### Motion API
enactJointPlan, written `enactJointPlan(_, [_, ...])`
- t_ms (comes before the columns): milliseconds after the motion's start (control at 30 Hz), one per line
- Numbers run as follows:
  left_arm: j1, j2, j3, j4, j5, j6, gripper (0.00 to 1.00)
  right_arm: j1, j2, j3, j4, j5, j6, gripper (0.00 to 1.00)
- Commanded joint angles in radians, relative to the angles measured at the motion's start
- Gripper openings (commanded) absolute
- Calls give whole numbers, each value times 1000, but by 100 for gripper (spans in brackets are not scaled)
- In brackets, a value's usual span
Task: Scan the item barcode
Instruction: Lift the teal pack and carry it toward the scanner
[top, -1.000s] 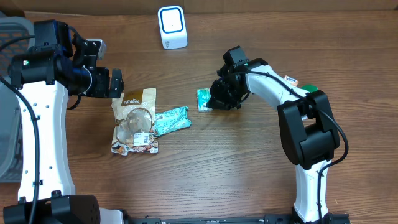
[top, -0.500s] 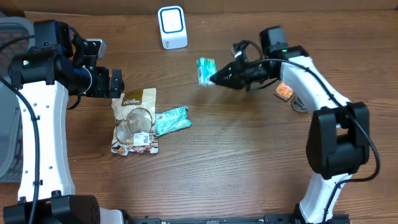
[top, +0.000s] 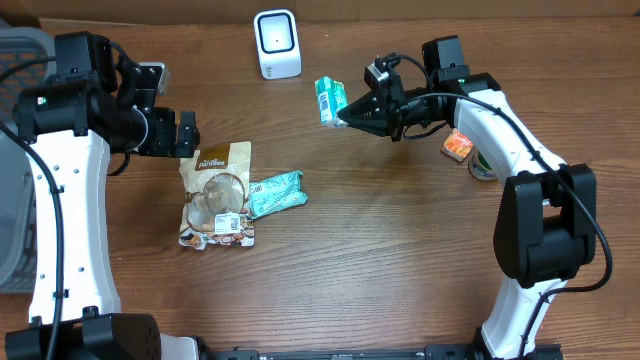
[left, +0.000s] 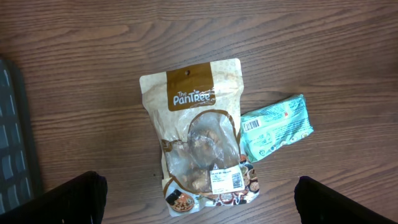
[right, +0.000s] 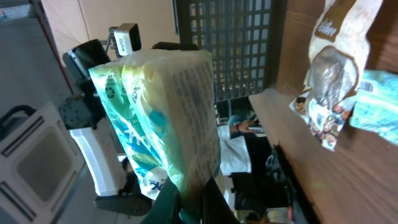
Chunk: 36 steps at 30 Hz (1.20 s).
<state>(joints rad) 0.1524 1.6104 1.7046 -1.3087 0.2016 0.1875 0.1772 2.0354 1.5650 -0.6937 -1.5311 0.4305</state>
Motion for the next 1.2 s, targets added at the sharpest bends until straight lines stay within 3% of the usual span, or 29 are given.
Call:
enactJointPlan(0, [-2, -12, 19, 4, 1, 19, 100, -3, -19, 9, 5, -39, 67, 4])
enactJointPlan(567, [-2, -12, 19, 4, 1, 19, 100, 11, -40, 64, 129, 8, 129, 4])
enactJointPlan(833, [-2, -12, 19, 4, 0, 19, 99, 77, -77, 163, 96, 286, 138, 4])
enactJointPlan(933, [-2, -12, 19, 4, 0, 19, 100, 117, -77, 264, -43, 445, 68, 4])
enactJointPlan(1033, [-2, -12, 19, 4, 0, 19, 100, 163, -77, 430, -269, 727, -29, 4])
enactJointPlan(1167, [-2, -12, 19, 4, 1, 19, 99, 220, -77, 630, -416, 1023, -69, 4])
